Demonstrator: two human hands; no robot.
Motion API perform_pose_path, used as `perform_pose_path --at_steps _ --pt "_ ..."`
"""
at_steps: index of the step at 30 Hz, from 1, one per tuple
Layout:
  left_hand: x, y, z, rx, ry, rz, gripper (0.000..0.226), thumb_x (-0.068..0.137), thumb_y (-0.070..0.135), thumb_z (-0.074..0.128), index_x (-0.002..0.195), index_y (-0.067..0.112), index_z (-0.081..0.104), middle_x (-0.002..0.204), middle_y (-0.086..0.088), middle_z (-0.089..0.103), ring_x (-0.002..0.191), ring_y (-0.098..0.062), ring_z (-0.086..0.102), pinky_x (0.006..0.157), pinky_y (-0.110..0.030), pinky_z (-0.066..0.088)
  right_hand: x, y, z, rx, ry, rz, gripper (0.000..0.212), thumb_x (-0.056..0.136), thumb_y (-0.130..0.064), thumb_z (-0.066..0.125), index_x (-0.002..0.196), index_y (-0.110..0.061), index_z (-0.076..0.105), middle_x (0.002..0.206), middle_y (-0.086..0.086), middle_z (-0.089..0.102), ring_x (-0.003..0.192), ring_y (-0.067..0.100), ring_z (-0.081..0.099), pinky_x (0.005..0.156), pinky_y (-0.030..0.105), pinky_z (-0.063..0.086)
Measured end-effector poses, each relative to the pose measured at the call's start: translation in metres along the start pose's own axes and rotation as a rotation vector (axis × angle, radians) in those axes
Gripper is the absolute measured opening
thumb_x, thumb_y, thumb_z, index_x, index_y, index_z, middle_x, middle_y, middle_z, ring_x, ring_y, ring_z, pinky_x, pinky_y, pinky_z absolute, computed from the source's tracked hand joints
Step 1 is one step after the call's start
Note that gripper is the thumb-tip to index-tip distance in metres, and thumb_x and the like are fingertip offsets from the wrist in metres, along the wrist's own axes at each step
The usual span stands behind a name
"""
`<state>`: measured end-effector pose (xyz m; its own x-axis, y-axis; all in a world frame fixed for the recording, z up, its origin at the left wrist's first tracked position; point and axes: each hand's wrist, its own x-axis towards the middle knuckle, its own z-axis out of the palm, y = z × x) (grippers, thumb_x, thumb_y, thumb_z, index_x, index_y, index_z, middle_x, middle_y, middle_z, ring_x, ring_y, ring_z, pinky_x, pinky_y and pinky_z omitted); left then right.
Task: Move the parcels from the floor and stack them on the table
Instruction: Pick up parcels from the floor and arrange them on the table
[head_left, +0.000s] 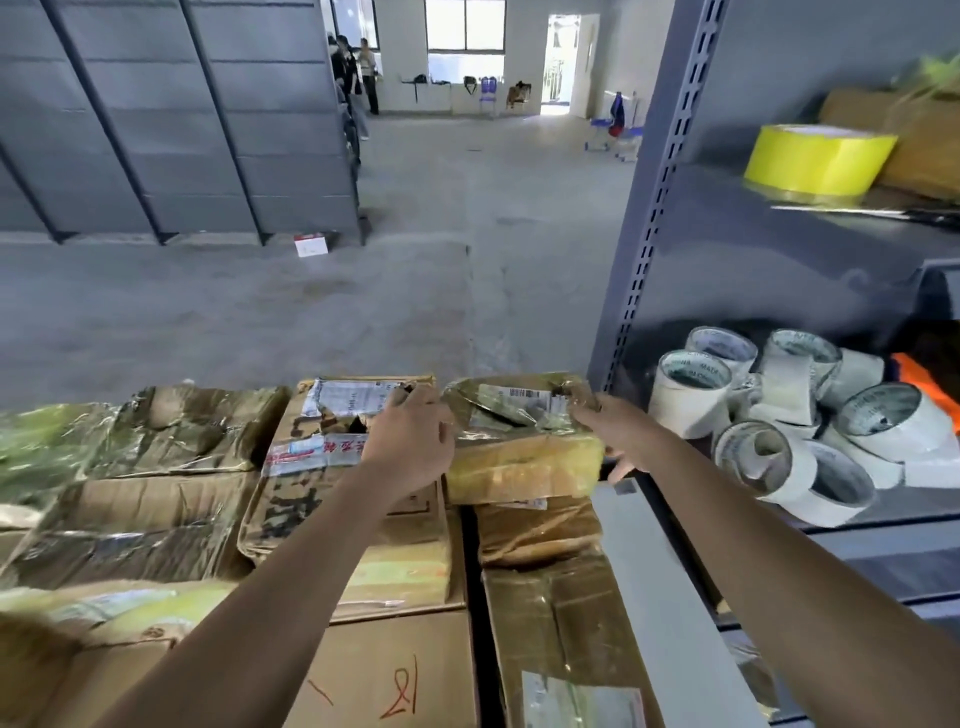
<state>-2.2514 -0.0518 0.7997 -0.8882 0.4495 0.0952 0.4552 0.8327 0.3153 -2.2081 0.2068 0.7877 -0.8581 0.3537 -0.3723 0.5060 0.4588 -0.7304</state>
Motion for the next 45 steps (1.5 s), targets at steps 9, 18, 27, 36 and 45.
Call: perform_pose_path --at_steps 9,18,27,36,45 --pt "-0.002 -0.008 0.003 -0.016 0.049 -0.003 0.035 0.094 0.026 0.044 0.126 0.017 0.055 0.135 0.001 0.046 0.124 -0.021 0.033 0.102 -0.036 0.035 0.013 -0.002 -0.002 0.166 0.079 0.018 0.016 0.102 -0.024 0.043 0.107 -0.011 0.051 0.094 0.005 0.05 0.081 0.034 0.07 0.078 0.05 0.059" --pt "-0.001 -0.006 0.004 0.118 0.0 0.007 0.038 0.096 0.031 0.036 0.127 0.019 0.057 0.136 0.0 0.042 0.124 -0.023 0.032 0.101 -0.039 0.036 0.017 0.0 0.014 -0.311 0.117 -0.055 0.042 0.102 -0.032 0.034 0.12 0.001 0.053 0.089 0.012 0.058 0.082 0.029 0.061 0.072 0.038 0.052" --pt "-0.001 0.001 0.0 0.114 0.053 0.041 0.034 0.096 0.028 0.038 0.116 0.017 0.063 0.128 -0.002 0.046 0.119 -0.021 0.037 0.099 -0.037 0.04 0.008 -0.003 0.007 -0.345 0.154 -0.145 0.052 0.102 -0.046 0.031 0.123 -0.004 0.053 0.095 0.011 0.063 0.073 0.019 0.057 0.061 0.031 0.044" --pt "-0.011 0.016 -0.014 0.102 -0.007 0.002 0.035 0.097 0.028 0.037 0.123 0.018 0.059 0.133 -0.003 0.046 0.127 -0.023 0.032 0.103 -0.041 0.037 -0.013 0.0 0.009 -0.459 0.264 -0.263 0.044 0.099 -0.042 0.035 0.128 -0.011 0.048 0.111 0.013 0.058 0.094 0.029 0.059 0.082 0.043 0.051" --pt "-0.035 0.059 -0.037 -0.026 0.016 -0.068 0.031 0.092 0.019 0.04 0.113 0.017 0.063 0.121 -0.007 0.052 0.122 -0.028 0.039 0.101 -0.043 0.04 -0.062 -0.013 0.013 -0.401 0.257 -0.502 0.041 0.102 -0.035 0.037 0.129 -0.009 0.051 0.123 0.011 0.057 0.098 0.026 0.058 0.077 0.038 0.047"
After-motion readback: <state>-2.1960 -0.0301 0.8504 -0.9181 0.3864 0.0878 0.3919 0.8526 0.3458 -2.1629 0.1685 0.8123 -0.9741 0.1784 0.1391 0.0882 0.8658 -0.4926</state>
